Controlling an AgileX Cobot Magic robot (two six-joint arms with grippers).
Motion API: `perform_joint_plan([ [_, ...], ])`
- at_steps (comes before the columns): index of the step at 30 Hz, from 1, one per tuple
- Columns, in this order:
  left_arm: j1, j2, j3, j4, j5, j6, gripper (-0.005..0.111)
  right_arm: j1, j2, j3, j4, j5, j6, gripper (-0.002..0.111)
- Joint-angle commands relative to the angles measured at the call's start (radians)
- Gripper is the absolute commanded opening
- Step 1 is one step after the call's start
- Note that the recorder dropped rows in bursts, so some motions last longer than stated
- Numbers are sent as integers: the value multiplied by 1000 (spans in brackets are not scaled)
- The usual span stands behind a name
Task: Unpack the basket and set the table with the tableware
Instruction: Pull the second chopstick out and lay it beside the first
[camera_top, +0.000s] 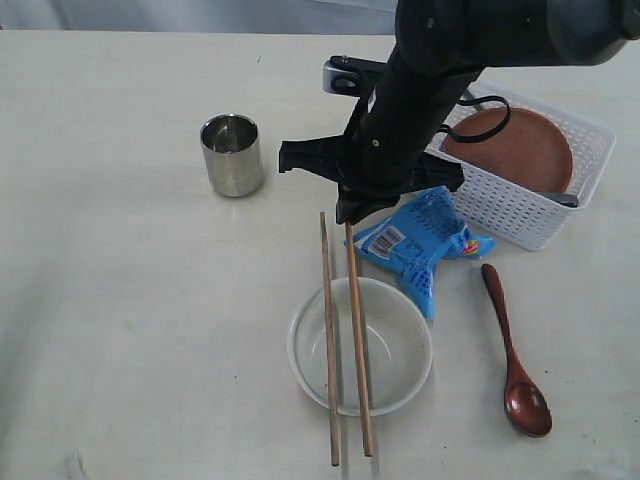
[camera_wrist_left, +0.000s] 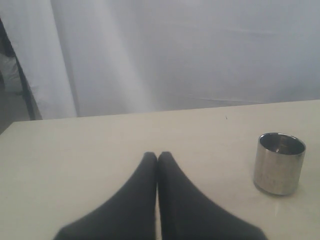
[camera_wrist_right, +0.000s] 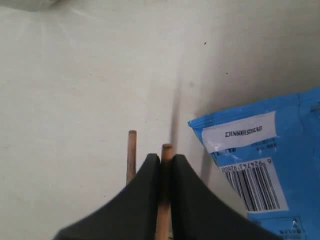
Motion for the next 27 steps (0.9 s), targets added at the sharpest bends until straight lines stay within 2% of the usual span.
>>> perform_joint_plan([
  [1,3,-4,3,-4,0,-7,0,0,14,4,-4,-1,1,-1],
  [23,3,-4,3,-4,0,-7,0,0,30,4,9,6,22,0],
  [27,3,-4,3,-4,0,-7,0,0,30,4,9,8,22,20],
])
